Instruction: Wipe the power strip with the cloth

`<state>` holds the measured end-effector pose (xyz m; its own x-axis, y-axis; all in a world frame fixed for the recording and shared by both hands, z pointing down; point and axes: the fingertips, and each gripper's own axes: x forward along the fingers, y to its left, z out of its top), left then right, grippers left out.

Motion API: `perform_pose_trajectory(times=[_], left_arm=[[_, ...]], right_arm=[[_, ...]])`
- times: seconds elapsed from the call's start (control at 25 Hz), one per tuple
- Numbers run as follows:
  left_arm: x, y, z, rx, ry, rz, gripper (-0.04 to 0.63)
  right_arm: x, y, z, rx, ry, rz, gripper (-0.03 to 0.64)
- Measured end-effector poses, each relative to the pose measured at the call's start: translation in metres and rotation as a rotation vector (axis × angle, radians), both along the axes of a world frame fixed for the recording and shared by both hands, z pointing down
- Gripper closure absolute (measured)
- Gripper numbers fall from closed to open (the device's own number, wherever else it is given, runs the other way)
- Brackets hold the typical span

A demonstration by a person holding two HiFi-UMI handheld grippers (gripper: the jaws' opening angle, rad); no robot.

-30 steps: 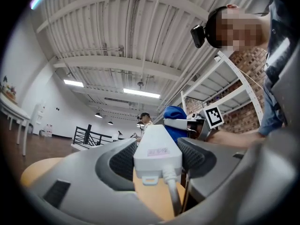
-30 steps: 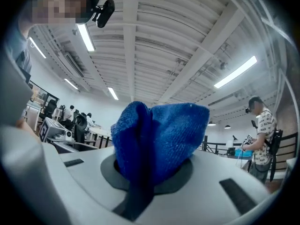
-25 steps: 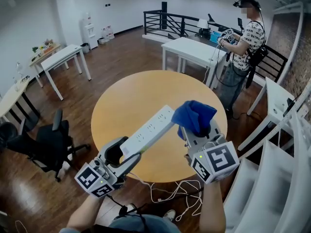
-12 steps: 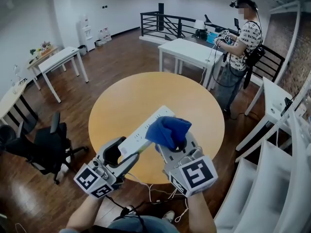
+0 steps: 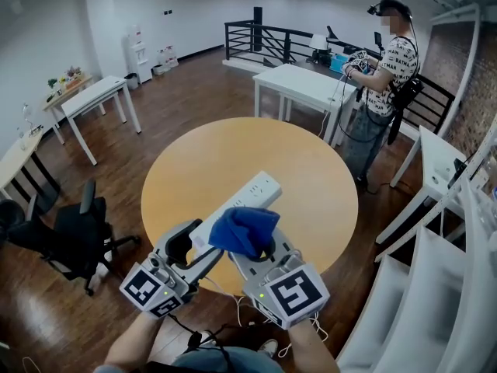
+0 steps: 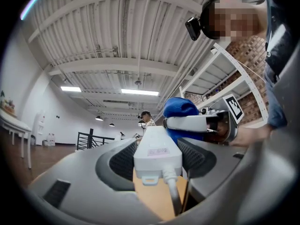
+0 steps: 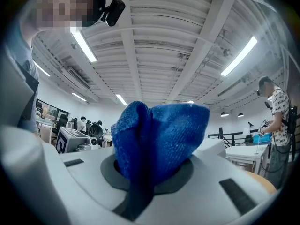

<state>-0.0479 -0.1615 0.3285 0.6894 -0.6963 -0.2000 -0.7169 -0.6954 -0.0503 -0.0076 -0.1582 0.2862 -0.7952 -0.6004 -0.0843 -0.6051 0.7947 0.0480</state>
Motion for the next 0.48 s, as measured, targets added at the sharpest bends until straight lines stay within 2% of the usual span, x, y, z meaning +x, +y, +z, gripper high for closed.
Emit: perform_pose_trajectory(times=[0.12, 0.24, 0.48], left_arm=[[0.007, 0.002, -0.003, 0.057, -0.092, -0.009, 0.313], [0.026, 0.008, -0.004, 0.119, -0.234, 0.001, 0.313], [0.053, 0.014, 0.008, 0.240, -0.498, -0.056, 0.313]], right_arm=[[0.003, -0.005, -0.005, -0.019, -0.005, 0.006, 0.561], [0.009, -0.020, -0.016, -0.021, -0.013, 0.023, 0.561], [0.002, -0.049, -0.030, -0.164, 0.086, 0.026, 0.563]])
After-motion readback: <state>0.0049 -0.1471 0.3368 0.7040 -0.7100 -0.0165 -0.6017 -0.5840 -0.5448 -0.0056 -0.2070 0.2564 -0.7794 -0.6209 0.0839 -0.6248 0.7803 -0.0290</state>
